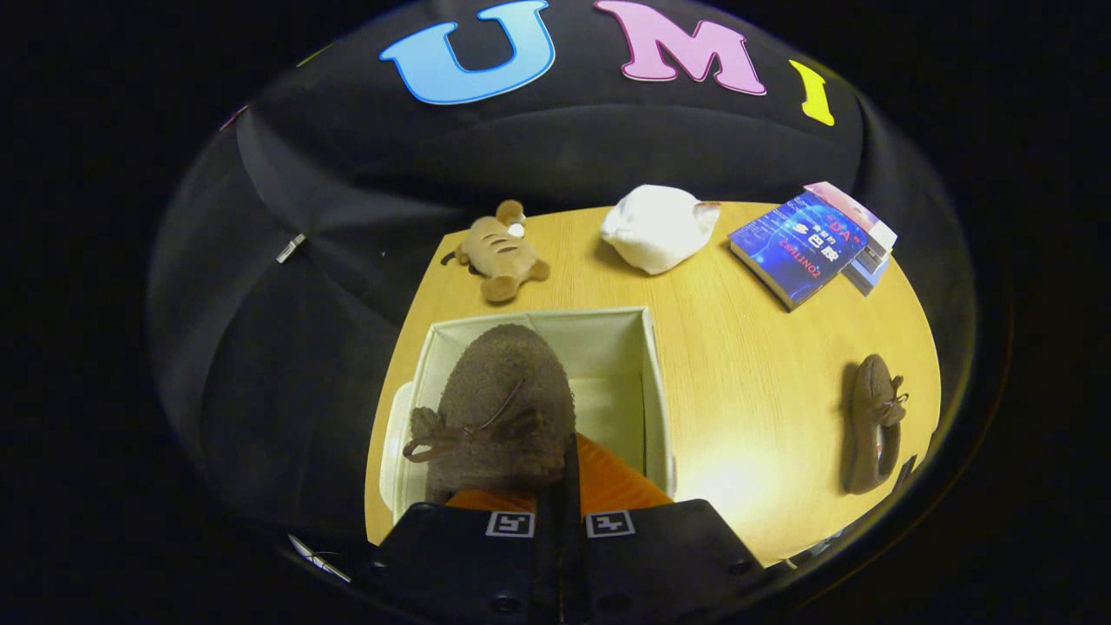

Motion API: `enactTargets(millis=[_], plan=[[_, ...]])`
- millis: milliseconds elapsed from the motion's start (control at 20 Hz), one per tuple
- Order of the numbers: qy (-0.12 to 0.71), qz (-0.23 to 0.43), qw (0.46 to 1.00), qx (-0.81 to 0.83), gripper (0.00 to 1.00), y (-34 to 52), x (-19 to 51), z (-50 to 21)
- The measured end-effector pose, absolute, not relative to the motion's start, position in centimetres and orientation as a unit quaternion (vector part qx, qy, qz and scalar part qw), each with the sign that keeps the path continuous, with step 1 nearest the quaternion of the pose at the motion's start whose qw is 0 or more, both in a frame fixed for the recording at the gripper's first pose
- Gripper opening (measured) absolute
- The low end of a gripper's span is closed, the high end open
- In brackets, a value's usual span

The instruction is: Open the storage box then place both shoes into the box .Put the left shoe in first, then the right shoe, with the right side of both shoes facing outward in a uniform manner.

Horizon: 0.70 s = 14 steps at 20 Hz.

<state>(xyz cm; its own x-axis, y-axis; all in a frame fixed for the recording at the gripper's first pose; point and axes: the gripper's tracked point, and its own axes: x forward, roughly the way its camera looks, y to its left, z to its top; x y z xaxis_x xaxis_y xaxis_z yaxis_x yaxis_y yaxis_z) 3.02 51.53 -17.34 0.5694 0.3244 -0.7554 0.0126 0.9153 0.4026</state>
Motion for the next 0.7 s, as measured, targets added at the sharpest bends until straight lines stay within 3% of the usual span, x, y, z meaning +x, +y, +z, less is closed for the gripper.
enactTargets(millis=[450, 650, 700], plan=[[0.480, 0.103, 0.852, 0.184, 0.09, 56.3, 2.3, -20.2], [0.482, 0.143, 0.839, 0.208, 0.28, 58.5, 1.9, -19.4], [0.481, 0.151, 0.838, 0.210, 0.43, 58.6, 1.8, -19.1]])
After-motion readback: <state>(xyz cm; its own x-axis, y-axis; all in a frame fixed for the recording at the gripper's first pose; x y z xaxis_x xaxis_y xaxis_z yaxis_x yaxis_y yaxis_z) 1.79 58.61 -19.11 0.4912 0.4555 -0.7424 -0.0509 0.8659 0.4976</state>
